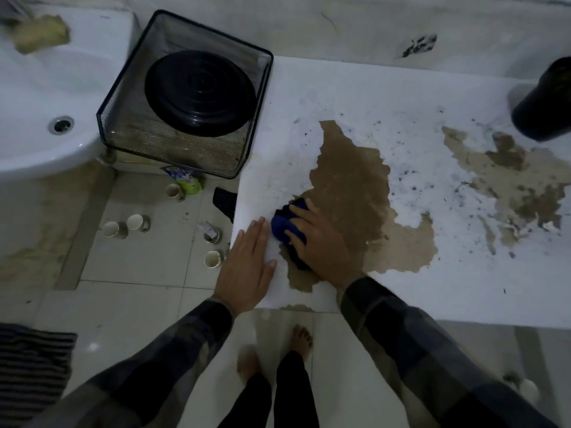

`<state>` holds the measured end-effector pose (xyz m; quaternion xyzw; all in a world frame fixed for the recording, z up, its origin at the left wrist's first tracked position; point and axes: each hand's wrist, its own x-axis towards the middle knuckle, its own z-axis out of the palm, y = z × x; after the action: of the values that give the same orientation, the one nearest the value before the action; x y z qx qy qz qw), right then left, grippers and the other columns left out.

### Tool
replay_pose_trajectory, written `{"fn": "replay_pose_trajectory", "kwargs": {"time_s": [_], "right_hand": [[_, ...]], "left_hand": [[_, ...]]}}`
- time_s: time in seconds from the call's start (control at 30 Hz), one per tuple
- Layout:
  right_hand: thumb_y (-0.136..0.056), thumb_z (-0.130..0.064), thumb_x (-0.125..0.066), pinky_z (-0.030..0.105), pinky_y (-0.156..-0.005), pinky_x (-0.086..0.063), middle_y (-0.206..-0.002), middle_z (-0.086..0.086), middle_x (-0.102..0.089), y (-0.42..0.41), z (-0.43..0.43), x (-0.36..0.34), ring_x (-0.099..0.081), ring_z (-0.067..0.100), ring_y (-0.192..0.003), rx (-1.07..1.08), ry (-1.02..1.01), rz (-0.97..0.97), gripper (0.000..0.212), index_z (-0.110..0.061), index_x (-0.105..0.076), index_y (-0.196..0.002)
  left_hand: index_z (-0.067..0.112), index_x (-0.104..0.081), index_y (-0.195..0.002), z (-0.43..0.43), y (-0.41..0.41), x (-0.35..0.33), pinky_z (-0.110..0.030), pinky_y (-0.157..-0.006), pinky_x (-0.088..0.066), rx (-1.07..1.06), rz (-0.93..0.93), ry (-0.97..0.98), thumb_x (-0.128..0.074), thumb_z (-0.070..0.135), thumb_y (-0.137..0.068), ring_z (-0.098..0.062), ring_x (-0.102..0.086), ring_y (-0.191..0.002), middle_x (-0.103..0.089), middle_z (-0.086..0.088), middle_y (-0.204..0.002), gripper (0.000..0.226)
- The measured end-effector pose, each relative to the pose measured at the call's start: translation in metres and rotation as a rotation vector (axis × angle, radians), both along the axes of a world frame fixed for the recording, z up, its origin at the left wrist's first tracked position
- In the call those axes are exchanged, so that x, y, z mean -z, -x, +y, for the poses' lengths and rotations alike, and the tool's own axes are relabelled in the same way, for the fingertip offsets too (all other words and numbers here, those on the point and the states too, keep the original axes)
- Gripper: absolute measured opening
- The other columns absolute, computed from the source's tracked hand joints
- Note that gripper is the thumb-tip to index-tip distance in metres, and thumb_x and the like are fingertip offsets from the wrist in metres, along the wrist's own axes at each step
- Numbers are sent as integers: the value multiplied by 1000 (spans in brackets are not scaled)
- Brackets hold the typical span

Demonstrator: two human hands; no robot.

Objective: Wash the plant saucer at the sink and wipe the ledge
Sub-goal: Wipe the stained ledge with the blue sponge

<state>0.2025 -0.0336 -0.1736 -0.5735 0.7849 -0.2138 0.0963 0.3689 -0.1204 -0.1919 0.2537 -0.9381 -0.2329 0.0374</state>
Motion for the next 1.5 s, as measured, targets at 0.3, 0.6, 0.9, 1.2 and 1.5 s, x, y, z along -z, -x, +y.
{"fn": "replay_pose_trajectory", "kwargs": {"time_s": [0.3, 0.6, 0.9, 1.2, 1.5], "right_hand": [[-93, -5, -51, 40, -115, -13, -131, 23, -54, 24, 29, -14, -37, 39, -133, 499, -46, -68, 24, 6, -63, -111], [-92, -34, -46, 45, -114, -26, -119, 13, -64, -68, -25, -1, -53, 28, -120, 166, 23, -46, 38, -5, -67, -106], [-93, -30, -50, 39, -110, -34, -127, 13, -59, -21, 81, 19, -41, 36, -131, 259, 93, 14, 33, -6, -68, -107], [-95, -39, -36, 41, -118, -12, -135, 9, -54, 22, -39, 7, -34, 32, -136, 485, -55, 16, 46, -12, -60, -122], [-86, -26, -46, 54, -100, -42, -115, 13, -66, 73, 30, 0, -51, 35, -119, 267, 43, 183, 35, -9, -69, -104]], "left_hand": [[17, -7, -150, 5, -8, -3, -14, -115, 2, -125, 183, -151, -18, 49, -95, -1, -5, -140, -10, 5, -155, 65], [15, -23, -146, 0, -5, -7, -36, -118, -23, -351, 522, -569, -30, 47, -94, -10, -26, -142, -26, 2, -153, 62], [14, -9, -151, -1, 23, -16, -22, -118, -10, -215, 271, -423, -21, 47, -95, -7, -13, -145, -13, 1, -159, 66], [9, -10, -151, -20, 67, -12, -32, -120, -12, -174, 210, -316, -23, 41, -96, -14, -14, -145, -14, -6, -158, 65], [7, -9, -150, -32, 106, -19, -19, -114, -3, -214, 174, -295, -26, 37, -99, -16, -13, -145, -12, -7, -158, 62]]}}
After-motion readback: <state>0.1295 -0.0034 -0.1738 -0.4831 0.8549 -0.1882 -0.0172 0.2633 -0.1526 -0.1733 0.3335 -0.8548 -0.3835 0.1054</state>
